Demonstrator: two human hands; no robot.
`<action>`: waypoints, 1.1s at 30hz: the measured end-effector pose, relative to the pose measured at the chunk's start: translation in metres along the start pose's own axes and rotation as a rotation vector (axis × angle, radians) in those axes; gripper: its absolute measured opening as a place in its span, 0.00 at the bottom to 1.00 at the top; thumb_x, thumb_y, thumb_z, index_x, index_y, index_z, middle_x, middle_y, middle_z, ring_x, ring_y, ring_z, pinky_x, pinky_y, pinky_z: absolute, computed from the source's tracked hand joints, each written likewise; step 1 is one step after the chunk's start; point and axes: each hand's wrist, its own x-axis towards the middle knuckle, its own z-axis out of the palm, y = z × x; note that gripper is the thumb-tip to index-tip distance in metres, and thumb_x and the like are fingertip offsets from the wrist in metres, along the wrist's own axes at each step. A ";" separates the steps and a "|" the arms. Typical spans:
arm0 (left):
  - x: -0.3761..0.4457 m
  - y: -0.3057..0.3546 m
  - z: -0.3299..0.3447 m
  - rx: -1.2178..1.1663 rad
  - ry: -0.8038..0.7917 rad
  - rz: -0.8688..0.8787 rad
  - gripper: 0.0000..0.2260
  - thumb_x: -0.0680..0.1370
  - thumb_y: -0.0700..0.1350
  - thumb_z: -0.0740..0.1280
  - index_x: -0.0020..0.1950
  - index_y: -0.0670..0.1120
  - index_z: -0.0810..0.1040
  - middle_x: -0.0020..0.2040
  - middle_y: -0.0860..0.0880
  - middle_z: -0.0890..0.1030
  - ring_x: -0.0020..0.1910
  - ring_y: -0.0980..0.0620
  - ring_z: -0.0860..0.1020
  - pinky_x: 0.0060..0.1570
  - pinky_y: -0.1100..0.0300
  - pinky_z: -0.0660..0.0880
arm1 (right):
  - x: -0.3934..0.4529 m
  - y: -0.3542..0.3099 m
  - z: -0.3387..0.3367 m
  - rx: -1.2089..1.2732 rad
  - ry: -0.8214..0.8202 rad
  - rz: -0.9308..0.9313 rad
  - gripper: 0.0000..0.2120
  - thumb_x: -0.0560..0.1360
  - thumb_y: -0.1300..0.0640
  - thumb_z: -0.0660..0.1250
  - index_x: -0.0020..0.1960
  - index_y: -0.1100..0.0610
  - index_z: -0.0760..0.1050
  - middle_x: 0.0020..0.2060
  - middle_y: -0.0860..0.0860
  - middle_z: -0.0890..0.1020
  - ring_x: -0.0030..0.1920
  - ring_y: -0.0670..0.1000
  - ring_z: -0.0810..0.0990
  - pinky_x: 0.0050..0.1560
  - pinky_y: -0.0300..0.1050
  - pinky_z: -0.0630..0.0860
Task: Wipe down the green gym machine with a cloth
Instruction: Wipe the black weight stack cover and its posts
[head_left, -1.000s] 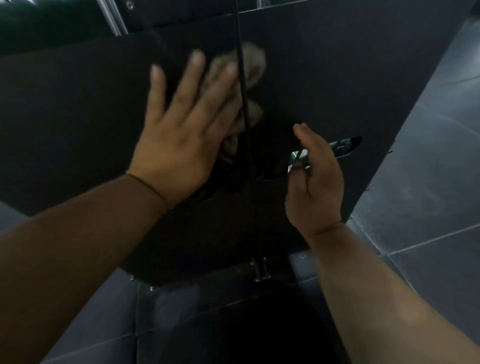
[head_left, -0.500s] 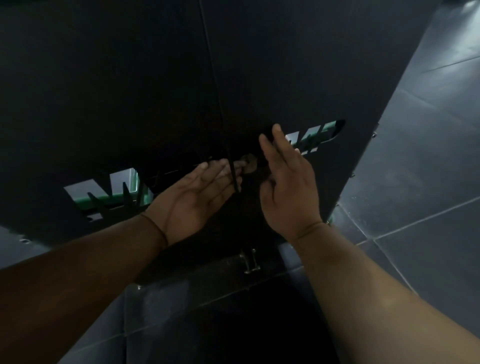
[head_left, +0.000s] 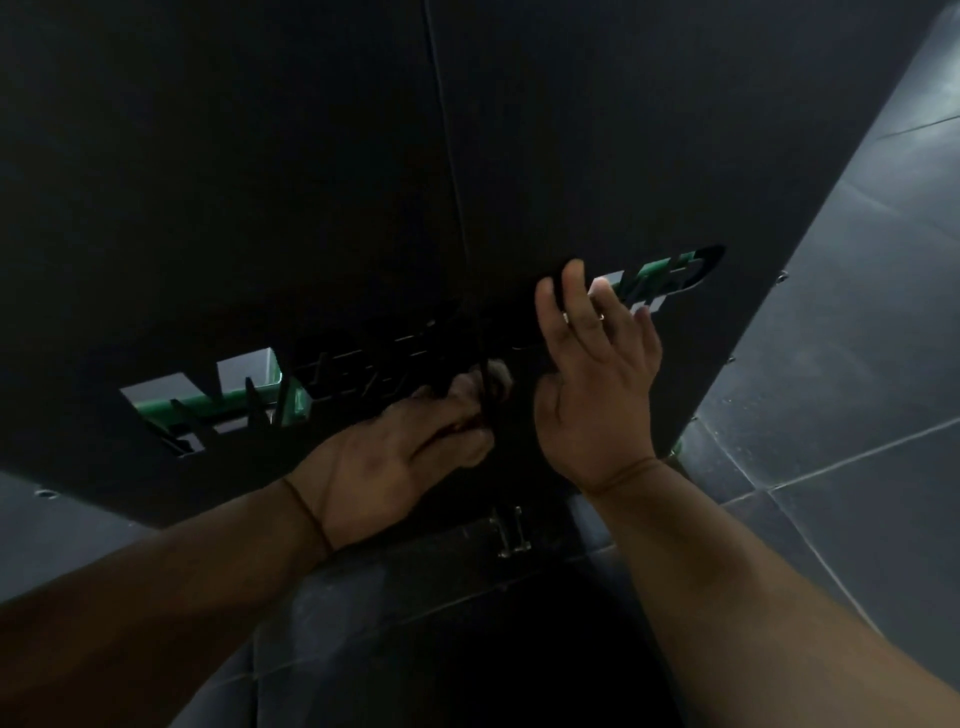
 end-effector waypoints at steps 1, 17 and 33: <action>-0.002 -0.005 0.001 0.020 -0.036 -0.001 0.07 0.84 0.61 0.59 0.57 0.69 0.76 0.57 0.68 0.80 0.55 0.65 0.78 0.58 0.66 0.73 | 0.000 0.002 0.003 -0.016 0.004 -0.008 0.42 0.72 0.57 0.65 0.84 0.48 0.56 0.84 0.48 0.55 0.81 0.59 0.60 0.77 0.68 0.57; -0.013 0.016 0.172 0.354 -0.090 0.086 0.23 0.86 0.48 0.53 0.80 0.43 0.65 0.77 0.46 0.74 0.76 0.49 0.73 0.80 0.51 0.58 | 0.005 0.021 0.017 -0.025 -0.016 -0.073 0.27 0.85 0.43 0.47 0.84 0.46 0.55 0.83 0.47 0.51 0.82 0.64 0.49 0.76 0.75 0.42; -0.018 0.050 0.310 0.194 -0.450 0.228 0.25 0.79 0.43 0.52 0.76 0.44 0.69 0.74 0.49 0.77 0.72 0.48 0.77 0.76 0.52 0.70 | 0.001 0.008 0.012 0.072 -0.074 -0.033 0.40 0.80 0.35 0.28 0.84 0.49 0.56 0.84 0.53 0.52 0.83 0.65 0.44 0.77 0.71 0.39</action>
